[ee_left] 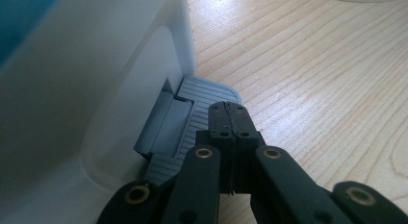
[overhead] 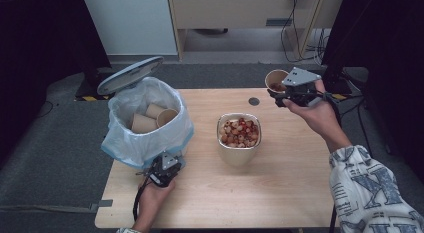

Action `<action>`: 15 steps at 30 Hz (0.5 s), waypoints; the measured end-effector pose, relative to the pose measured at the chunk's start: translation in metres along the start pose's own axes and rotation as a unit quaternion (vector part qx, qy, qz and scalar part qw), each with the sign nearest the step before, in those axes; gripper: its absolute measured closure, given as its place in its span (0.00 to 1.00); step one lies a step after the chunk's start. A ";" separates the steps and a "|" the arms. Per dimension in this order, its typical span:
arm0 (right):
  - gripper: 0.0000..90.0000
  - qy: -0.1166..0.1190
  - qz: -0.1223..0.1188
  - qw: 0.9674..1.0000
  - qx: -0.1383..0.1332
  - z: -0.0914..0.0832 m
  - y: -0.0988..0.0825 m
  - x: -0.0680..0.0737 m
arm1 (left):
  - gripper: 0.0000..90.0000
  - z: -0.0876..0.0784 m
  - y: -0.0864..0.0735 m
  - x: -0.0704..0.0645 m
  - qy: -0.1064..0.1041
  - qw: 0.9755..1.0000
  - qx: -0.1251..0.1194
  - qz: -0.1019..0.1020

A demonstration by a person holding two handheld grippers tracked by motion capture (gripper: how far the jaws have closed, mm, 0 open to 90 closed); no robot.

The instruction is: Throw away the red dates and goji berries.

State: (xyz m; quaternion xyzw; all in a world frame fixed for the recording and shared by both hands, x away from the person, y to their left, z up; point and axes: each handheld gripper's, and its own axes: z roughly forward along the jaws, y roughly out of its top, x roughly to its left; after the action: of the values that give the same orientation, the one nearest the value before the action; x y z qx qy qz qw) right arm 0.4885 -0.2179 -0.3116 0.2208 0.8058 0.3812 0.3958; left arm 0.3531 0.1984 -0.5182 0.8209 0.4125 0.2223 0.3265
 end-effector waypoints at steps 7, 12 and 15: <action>0.34 0.007 -0.013 1.000 0.002 0.004 0.004 0.008 | 1.00 0.000 0.000 0.000 0.000 1.000 0.000 0.000; 0.34 0.007 -0.019 1.000 0.004 0.005 0.008 0.012 | 1.00 0.000 0.000 0.000 0.000 1.000 0.000 0.000; 0.34 0.002 -0.036 0.999 0.008 0.005 0.010 0.017 | 1.00 0.000 0.000 0.000 -0.001 1.000 0.000 0.000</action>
State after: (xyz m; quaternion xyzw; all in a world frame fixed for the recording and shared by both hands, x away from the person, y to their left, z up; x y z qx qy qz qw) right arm 0.4834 -0.1980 -0.3136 0.1939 0.8173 0.3604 0.4056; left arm 0.3533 0.1986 -0.5182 0.8208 0.4126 0.2217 0.3269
